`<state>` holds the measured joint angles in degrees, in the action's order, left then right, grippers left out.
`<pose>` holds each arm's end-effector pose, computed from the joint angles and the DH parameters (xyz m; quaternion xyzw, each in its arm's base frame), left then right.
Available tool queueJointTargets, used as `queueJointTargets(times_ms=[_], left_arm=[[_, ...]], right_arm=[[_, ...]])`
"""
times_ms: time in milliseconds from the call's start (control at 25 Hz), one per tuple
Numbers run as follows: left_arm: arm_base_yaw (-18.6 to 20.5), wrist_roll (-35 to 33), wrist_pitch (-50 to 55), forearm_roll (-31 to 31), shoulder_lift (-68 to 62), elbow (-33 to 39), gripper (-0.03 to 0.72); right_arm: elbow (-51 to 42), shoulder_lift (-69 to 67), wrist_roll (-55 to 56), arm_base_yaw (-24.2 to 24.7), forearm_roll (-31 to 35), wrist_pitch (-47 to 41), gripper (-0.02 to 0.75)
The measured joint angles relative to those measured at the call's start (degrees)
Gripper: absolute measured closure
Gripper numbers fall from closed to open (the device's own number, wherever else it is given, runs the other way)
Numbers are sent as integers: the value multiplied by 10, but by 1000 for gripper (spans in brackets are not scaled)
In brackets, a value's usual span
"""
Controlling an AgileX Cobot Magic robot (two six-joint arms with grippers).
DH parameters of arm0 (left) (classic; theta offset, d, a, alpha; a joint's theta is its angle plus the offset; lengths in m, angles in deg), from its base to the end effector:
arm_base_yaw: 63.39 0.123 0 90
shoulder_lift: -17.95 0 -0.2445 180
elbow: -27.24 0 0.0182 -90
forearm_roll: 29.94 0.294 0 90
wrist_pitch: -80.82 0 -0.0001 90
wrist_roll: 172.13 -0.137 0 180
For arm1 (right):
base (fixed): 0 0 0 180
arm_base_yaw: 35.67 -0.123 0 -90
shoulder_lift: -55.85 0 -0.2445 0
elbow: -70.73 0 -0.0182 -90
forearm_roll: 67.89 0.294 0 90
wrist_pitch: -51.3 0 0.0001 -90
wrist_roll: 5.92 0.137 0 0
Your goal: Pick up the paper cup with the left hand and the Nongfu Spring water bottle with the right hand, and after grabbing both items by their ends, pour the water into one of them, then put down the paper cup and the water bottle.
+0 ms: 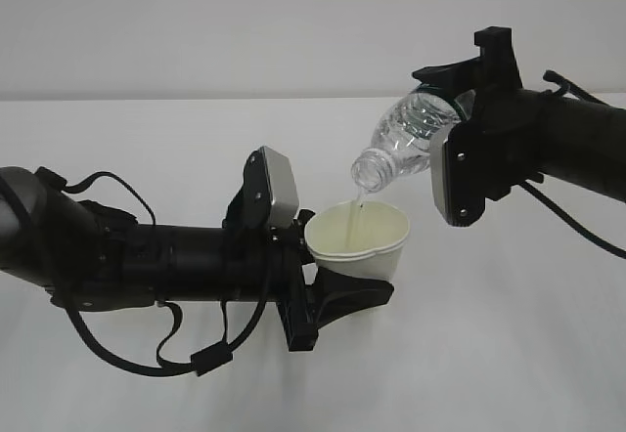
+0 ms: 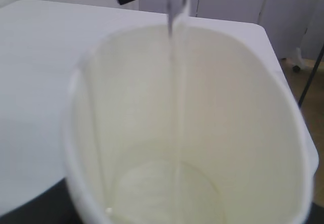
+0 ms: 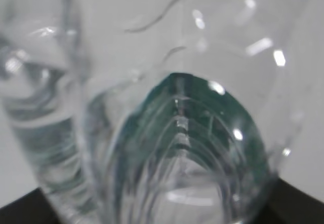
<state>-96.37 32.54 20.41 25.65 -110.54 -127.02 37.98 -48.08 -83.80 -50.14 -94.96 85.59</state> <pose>0.2707 -0.2928 0.0258 0.4908 0.6121 -0.4130 0.4625 0.3799 0.1343 0.1236 -0.7082 0.3563 -0.3359 0.5087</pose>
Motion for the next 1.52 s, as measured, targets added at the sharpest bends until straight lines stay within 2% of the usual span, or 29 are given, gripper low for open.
queueJointTargets(times_ms=[1520], left_arm=[[0, 0, 0, 1, 0, 0, 267]], right_arm=[[0, 0, 0, 0, -2, 0, 265]])
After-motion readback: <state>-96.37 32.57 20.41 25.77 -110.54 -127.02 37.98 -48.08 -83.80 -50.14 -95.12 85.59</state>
